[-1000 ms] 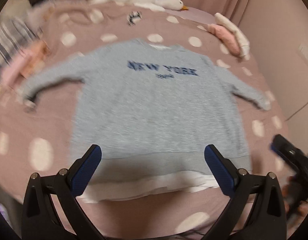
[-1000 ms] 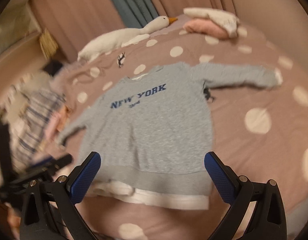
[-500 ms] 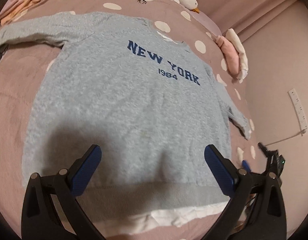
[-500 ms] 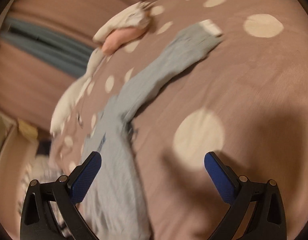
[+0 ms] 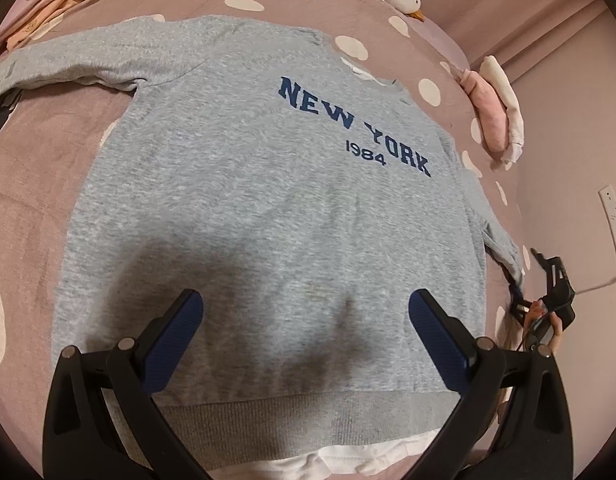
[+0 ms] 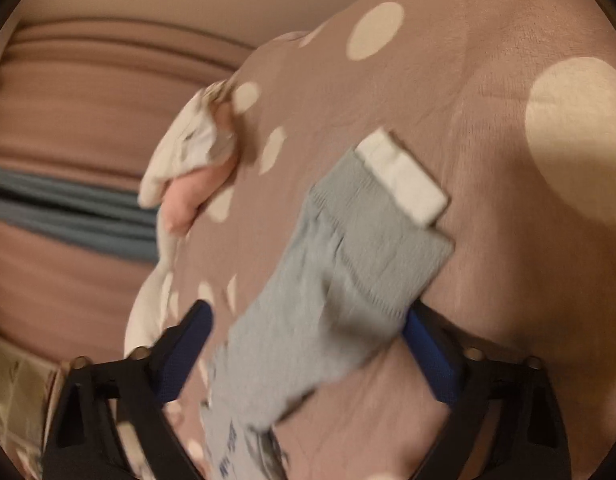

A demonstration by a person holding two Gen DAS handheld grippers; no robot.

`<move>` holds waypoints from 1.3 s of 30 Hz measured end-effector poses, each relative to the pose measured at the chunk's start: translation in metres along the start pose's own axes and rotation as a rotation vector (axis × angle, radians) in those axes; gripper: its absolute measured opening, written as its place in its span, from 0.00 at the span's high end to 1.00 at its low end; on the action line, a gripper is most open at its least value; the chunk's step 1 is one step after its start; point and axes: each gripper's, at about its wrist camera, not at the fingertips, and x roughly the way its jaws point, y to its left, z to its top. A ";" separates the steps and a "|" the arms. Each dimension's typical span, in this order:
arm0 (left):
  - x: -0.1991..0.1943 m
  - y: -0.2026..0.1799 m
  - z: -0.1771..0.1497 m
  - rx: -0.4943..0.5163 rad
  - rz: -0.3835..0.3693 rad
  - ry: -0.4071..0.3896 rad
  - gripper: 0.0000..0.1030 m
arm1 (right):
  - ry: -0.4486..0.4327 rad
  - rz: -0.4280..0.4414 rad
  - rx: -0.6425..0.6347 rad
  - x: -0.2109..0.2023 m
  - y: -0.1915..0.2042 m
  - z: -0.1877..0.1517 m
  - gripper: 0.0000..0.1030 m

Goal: Fold small clothes
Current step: 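Grasp the sleeve cuff nearest the right gripper with the right gripper, then fold the held sleeve across the sweatshirt body with the right gripper, release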

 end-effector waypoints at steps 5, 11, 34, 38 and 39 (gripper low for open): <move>-0.006 0.010 0.002 -0.010 0.018 0.000 0.00 | 0.005 -0.039 0.025 0.008 -0.010 0.001 0.79; -0.019 0.027 0.005 -0.022 0.036 -0.022 0.00 | -0.024 -0.048 -0.299 0.000 0.074 -0.005 0.83; -0.071 0.115 -0.003 -0.179 0.061 -0.076 0.00 | 0.051 -0.501 -1.885 0.160 0.237 -0.374 0.80; -0.075 0.123 -0.004 -0.187 0.076 -0.085 0.00 | 0.054 -0.517 -2.046 0.162 0.222 -0.397 0.43; -0.074 0.124 -0.004 -0.191 0.073 -0.083 0.00 | 0.074 -0.514 -2.059 0.160 0.221 -0.395 0.35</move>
